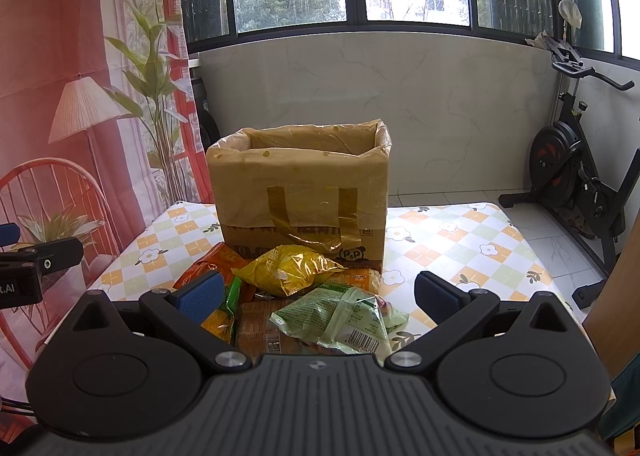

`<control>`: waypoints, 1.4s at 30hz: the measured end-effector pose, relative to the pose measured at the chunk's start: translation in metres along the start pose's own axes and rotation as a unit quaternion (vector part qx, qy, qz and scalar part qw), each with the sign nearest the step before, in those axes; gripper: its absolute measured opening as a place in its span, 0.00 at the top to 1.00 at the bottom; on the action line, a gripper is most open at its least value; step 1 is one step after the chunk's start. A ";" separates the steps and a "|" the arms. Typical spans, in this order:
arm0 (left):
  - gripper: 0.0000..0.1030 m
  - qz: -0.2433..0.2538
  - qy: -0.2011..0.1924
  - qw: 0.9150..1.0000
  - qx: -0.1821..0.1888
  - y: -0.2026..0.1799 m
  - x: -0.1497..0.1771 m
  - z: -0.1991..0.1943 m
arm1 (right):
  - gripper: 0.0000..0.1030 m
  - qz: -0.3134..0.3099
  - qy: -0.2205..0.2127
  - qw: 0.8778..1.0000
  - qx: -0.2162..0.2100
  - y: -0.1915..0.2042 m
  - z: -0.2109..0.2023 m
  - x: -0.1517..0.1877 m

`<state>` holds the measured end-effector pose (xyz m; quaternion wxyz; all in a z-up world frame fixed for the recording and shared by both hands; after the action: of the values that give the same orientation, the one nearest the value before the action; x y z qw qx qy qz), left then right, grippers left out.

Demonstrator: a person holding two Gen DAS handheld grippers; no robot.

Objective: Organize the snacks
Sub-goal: 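Grasp green corn-snack bag with left tool while right tool grasps pale green bag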

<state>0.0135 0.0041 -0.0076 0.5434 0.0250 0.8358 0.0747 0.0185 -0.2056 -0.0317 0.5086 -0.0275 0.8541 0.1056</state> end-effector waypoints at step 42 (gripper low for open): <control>0.08 -0.015 0.110 0.991 0.068 -0.031 0.081 0.179 | 0.00 0.075 0.081 0.994 -0.004 -0.071 0.198 0.049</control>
<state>0.1451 0.0007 -0.1569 0.4461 0.0405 0.8940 0.0119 0.1768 -0.2305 -0.1761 0.4279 0.0262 0.8918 0.1448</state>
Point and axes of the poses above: each gripper's, at about its wrist camera, not at the fingertips, and z roughly the way its jaws point, y to its left, x to its underside, the point moved 1 cm from there along z, roughly the way its jaws point, and after that the axes turned 6 degrees about -x, right-handed, at the moved point
